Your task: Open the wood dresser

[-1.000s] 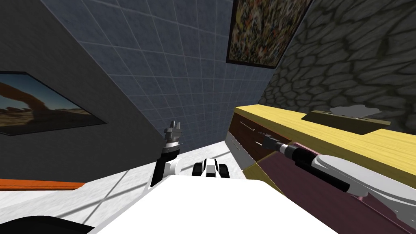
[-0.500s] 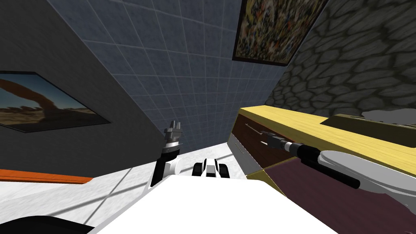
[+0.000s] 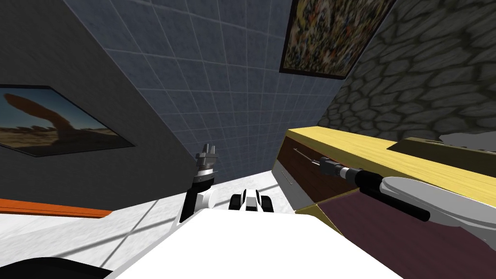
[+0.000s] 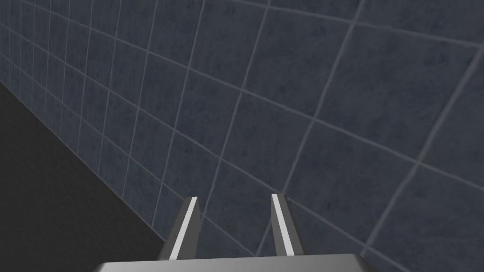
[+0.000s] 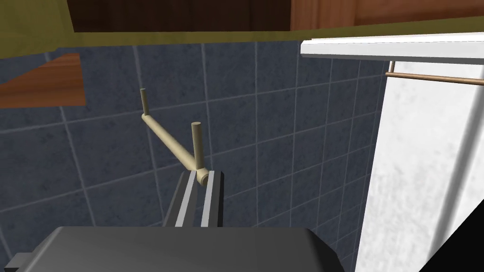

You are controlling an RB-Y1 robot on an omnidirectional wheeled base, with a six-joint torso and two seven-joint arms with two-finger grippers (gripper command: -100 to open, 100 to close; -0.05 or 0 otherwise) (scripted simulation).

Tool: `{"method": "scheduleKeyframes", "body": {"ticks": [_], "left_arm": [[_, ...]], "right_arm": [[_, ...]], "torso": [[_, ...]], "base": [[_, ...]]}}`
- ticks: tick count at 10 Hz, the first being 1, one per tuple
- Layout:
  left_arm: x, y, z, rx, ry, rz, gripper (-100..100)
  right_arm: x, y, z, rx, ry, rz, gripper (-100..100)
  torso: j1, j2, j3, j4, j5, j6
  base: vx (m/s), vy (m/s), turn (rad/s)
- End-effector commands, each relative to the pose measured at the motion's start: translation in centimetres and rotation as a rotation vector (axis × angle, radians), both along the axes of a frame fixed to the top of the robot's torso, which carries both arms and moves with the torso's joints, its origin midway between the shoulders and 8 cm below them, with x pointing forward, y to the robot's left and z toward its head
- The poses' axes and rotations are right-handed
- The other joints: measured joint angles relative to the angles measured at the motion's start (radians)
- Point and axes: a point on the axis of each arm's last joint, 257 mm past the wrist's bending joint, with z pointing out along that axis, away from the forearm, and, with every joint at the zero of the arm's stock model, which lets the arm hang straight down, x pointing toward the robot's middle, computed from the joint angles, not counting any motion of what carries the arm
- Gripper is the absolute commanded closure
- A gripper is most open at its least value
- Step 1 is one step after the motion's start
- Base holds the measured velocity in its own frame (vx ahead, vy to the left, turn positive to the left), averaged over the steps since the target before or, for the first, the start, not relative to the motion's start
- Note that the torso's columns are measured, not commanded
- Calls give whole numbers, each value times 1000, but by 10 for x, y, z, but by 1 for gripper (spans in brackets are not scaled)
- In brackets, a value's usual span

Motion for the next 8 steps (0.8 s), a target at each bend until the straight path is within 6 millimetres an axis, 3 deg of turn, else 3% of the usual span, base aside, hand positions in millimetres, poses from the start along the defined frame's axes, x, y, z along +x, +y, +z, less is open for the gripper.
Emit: {"method": "scheduleKeyframes", "body": {"ticks": [1, 5, 8], "left_arm": [[0, 0, 0, 0, 0, 0, 0], [0, 0, 0, 0, 0, 0, 0], [0, 0, 0, 0, 0, 0, 0]], "right_arm": [[-4, 3, -6, 5, 18, 5, 100], [-3, 6, -3, 5, 16, 14, 100], [-3, 8, -4, 5, 19, 17, 100]], "torso": [[0, 0, 0, 1, 1, 1], [-10, 1, -1, 5, 3, 0], [0, 0, -1, 2, 2, -1]], "base": [[-29, 196, -31], [-32, 154, -19], [-40, 181, -18]]}}
